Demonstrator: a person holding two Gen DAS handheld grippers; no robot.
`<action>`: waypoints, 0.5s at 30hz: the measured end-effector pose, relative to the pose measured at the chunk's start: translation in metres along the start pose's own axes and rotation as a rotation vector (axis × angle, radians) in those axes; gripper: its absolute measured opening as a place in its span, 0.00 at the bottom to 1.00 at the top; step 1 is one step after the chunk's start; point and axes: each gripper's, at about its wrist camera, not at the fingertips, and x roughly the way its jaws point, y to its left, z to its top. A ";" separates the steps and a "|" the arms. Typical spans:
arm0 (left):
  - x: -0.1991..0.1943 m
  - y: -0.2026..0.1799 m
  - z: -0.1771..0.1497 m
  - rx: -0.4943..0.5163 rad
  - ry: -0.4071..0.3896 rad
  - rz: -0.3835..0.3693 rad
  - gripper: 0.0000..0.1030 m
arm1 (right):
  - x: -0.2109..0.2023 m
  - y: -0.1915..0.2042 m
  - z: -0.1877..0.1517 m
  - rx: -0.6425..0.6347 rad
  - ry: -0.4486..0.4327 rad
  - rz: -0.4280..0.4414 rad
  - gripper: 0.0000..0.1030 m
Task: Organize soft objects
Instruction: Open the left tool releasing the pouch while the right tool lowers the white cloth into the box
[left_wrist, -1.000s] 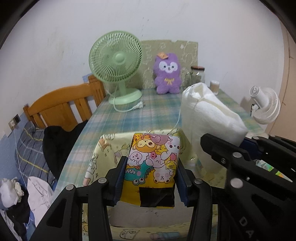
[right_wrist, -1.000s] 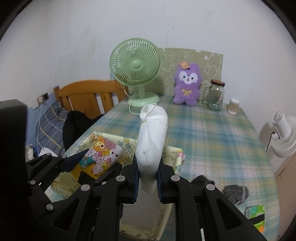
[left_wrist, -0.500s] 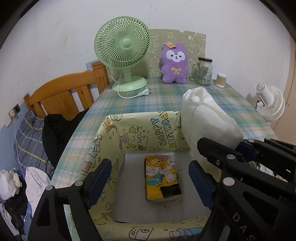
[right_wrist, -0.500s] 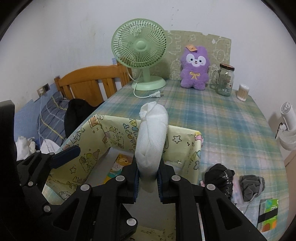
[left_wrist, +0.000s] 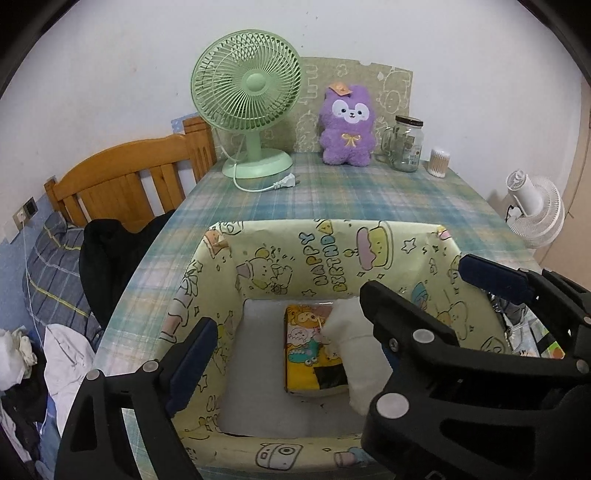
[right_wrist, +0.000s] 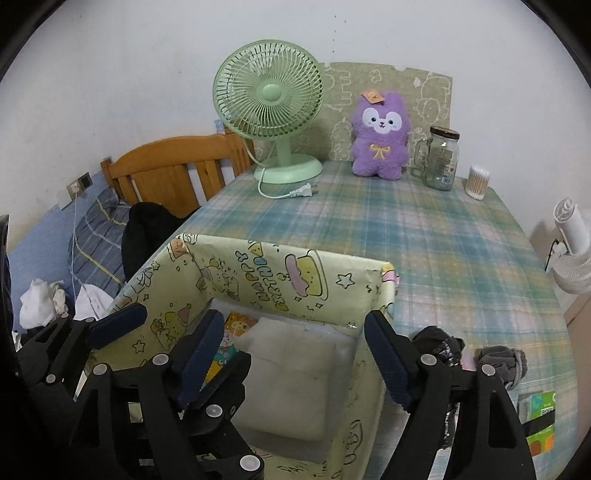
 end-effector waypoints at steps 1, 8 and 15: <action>-0.001 -0.001 0.000 -0.001 -0.002 -0.002 0.89 | -0.002 -0.001 0.000 -0.003 -0.005 -0.004 0.80; -0.010 -0.011 0.003 0.007 -0.027 -0.010 0.89 | -0.015 -0.012 0.001 0.019 -0.034 -0.031 0.88; -0.020 -0.024 0.006 0.012 -0.051 -0.001 0.93 | -0.031 -0.021 0.002 0.020 -0.064 -0.077 0.92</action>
